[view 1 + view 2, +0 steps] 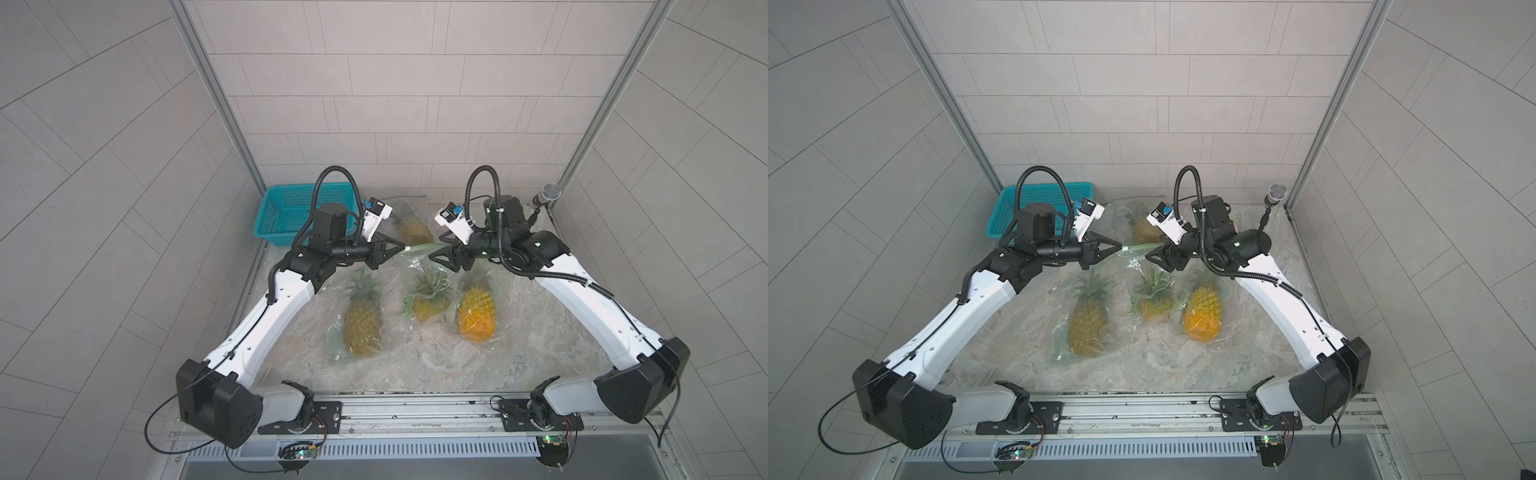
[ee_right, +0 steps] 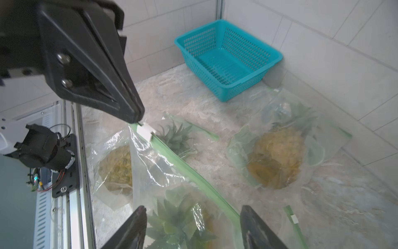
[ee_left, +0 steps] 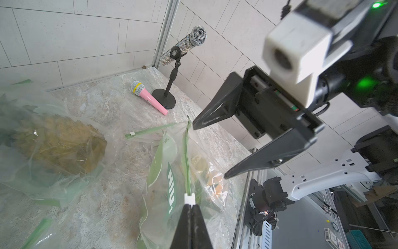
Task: Open the zip-top bag and take out the pineapple
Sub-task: Adjust the zipper food storage bag at the center of the board.
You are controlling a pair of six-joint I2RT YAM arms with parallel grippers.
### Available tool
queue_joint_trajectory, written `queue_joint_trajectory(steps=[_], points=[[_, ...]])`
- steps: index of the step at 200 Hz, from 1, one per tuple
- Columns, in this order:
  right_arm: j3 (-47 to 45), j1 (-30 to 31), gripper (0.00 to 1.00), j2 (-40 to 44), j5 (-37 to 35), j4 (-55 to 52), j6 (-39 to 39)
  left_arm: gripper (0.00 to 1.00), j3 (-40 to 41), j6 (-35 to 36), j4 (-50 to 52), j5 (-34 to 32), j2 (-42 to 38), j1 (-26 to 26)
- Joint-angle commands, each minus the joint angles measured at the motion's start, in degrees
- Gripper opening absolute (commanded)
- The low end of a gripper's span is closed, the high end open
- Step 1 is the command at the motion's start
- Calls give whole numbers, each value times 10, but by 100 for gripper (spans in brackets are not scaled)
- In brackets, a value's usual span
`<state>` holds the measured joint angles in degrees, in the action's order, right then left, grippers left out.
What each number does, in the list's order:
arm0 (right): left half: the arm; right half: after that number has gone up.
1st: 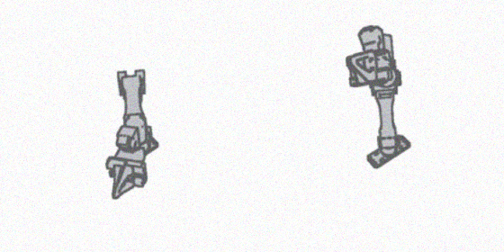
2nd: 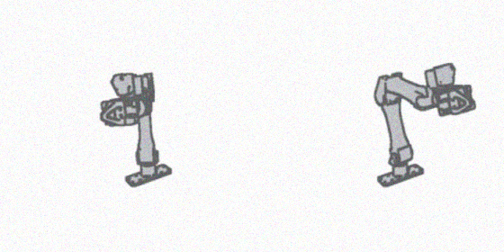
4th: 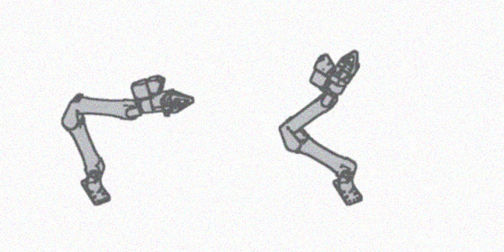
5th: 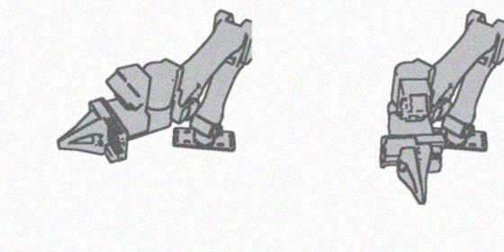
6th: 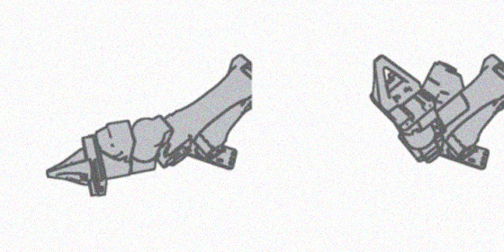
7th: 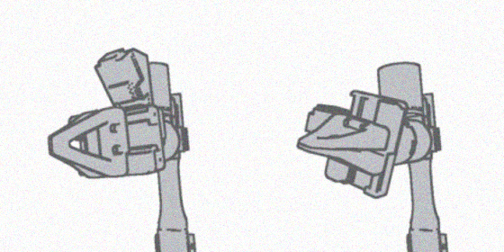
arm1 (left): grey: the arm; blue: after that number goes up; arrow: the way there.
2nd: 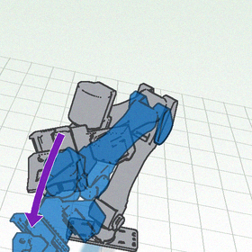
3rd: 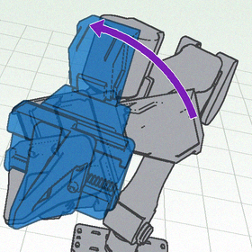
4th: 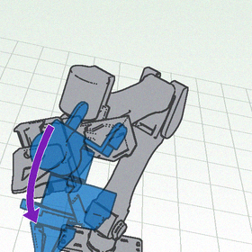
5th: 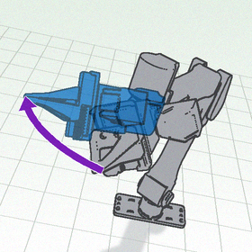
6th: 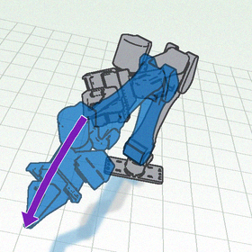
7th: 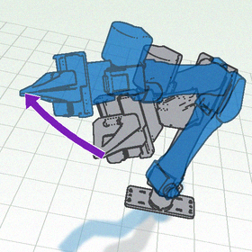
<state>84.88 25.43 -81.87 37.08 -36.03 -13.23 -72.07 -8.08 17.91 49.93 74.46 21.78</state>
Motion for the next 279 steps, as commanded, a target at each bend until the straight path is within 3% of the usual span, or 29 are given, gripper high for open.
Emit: queue_joint_trajectory(steps=[1,73,106,153,191,209,239,260,279], points=[[25,0,71,-19,27,-36,-49,0,-7,21,-4,14,-20,2],[47,-3,73,-43,16,-17,-64,0,-4,28,3,17,-17,3],[71,-3,73,-58,48,-35,-84,0,-5,28,5,17,-16,2],[147,-2,73,-119,108,-143,-138,0,-6,29,8,16,-16,2],[167,-2,72,-142,116,-144,-143,0,-6,30,9,21,-17,3],[184,-1,58,-156,130,-160,-147,0,-5,29,10,21,-18,3],[212,-1,15,-169,136,-190,-136,0,-4,29,12,15,-23,2],[210,-1,0,-158,131,-192,-123,0,2,31,13,-3,-34,2],[196,1,0,-140,123,-184,-116,25,10,43,21,-18,-46,1]])
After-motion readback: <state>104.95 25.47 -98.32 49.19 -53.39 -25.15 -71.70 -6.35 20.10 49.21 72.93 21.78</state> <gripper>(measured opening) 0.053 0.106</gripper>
